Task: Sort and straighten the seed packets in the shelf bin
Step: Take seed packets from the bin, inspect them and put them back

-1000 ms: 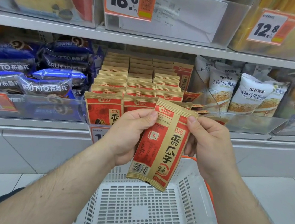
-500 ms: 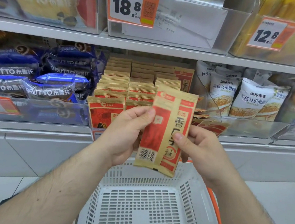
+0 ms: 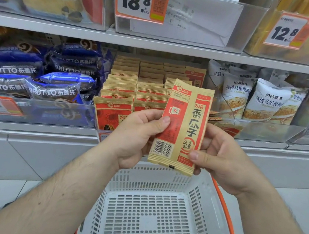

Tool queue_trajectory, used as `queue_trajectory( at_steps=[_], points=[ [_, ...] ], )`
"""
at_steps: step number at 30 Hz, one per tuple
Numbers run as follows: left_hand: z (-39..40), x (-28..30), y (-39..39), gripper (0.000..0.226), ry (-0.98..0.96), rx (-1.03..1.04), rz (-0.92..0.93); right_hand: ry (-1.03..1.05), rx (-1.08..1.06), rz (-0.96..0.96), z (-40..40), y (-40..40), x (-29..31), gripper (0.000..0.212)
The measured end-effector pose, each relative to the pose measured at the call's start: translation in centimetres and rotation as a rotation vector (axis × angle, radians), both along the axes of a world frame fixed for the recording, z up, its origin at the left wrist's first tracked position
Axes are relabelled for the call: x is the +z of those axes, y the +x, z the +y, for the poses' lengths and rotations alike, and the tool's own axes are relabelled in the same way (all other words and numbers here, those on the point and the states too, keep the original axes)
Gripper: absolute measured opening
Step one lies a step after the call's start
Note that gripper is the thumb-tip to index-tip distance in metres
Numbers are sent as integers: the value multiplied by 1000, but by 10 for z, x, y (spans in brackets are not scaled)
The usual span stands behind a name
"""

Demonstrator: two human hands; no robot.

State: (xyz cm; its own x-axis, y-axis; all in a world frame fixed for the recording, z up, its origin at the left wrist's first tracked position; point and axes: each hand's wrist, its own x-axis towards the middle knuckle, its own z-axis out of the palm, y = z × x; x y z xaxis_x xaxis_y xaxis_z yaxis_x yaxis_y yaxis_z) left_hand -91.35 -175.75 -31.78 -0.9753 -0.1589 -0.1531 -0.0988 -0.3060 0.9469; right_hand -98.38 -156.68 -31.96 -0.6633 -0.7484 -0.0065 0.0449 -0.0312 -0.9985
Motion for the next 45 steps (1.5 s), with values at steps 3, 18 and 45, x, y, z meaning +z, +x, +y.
queue_trajectory(
  at_steps=[3, 18, 45],
  points=[
    [1, -1, -1, 20, -165, 32, 8, 117, -87, 112, -3, 4, 3, 68],
    [12, -14, 2, 58, -386, -226, 30, -51, -337, 434, -15, 17, 5, 26],
    [10, -10, 0, 39, 102, -338, 73, -138, -220, 109, -28, 24, 3, 19]
  ],
)
